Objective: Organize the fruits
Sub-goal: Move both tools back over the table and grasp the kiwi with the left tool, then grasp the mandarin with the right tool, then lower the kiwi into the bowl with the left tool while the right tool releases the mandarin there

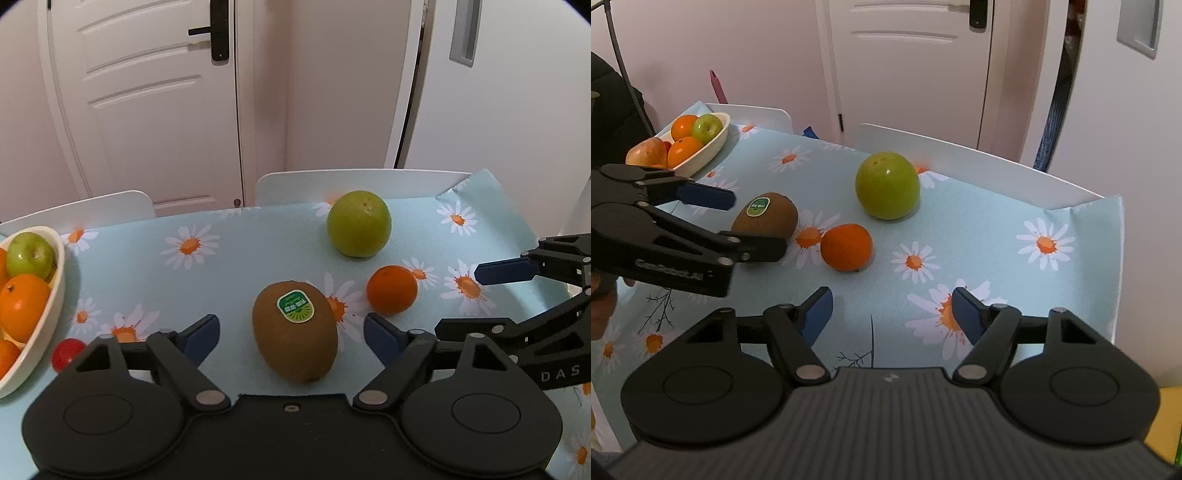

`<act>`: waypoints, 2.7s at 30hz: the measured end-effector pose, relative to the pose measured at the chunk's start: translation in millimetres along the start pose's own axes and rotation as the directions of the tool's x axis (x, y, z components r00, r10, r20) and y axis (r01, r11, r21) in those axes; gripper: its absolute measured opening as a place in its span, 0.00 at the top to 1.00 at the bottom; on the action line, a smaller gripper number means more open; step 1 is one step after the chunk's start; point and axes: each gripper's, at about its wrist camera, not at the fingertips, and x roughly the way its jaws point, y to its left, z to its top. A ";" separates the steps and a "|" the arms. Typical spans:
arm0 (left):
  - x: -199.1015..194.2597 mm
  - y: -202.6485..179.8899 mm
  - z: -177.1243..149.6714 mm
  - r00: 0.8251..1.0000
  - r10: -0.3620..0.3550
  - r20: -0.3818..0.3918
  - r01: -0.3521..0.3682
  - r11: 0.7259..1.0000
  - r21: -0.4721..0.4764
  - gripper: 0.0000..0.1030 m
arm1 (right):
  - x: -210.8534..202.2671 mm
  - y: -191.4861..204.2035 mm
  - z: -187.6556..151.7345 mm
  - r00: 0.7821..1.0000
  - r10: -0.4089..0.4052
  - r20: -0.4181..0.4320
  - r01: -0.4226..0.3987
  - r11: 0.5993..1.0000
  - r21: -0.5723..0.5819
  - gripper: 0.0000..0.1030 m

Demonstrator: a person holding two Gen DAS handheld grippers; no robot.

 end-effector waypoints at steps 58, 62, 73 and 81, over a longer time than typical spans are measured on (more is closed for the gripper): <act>-118.4 82.5 2.9 0.987 0.118 0.108 -0.109 0.990 -0.091 0.52 | -19.5 102.4 79.6 0.984 0.131 0.119 -0.127 0.991 -0.044 0.51; -131.0 110.5 7.8 0.985 0.126 0.119 -0.116 0.989 -0.091 0.52 | -18.6 132.5 96.8 0.982 0.135 0.131 -0.132 0.991 -0.035 0.51; -132.5 189.4 15.8 0.988 0.111 0.105 -0.106 0.993 -0.055 0.52 | 3.9 205.1 135.3 0.984 0.108 0.143 -0.111 0.994 0.016 0.51; -100.8 233.7 22.9 0.992 0.082 0.092 -0.082 0.997 -0.005 0.52 | 31.9 236.3 148.5 0.990 0.060 0.129 -0.069 0.995 0.072 0.51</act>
